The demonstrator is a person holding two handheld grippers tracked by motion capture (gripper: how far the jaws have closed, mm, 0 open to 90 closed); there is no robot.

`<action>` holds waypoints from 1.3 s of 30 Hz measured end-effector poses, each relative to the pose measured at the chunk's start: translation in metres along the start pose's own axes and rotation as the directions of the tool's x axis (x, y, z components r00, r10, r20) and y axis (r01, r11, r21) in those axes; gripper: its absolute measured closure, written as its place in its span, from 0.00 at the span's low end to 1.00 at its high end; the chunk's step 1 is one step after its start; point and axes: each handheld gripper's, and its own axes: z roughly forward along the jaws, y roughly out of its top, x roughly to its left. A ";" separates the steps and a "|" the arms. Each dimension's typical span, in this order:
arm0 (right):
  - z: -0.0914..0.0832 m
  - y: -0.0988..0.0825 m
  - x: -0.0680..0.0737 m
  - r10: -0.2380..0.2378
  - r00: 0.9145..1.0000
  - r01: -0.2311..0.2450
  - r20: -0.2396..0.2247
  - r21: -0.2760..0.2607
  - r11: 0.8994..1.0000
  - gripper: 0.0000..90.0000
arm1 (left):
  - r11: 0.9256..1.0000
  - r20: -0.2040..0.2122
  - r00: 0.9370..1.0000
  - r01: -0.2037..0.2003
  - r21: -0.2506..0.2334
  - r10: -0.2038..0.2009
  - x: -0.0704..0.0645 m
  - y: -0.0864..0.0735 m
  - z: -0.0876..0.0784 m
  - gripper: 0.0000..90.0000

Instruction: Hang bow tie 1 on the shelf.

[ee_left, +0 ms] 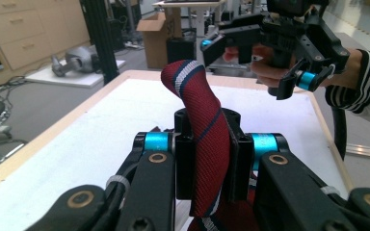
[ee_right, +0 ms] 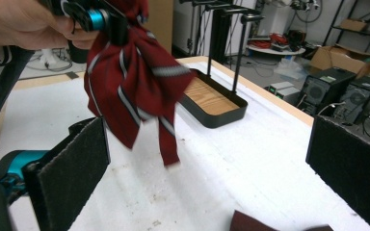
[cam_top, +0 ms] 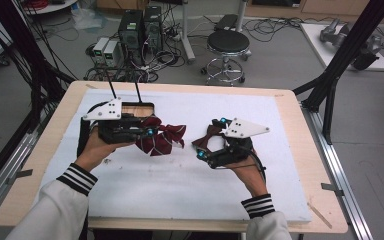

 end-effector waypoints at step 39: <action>-0.079 -0.056 -0.011 0.075 0.937 -0.046 0.342 -0.092 0.995 0.01 | 0.999 -0.330 0.943 0.045 -0.004 -0.044 0.054 0.012 -0.084 0.86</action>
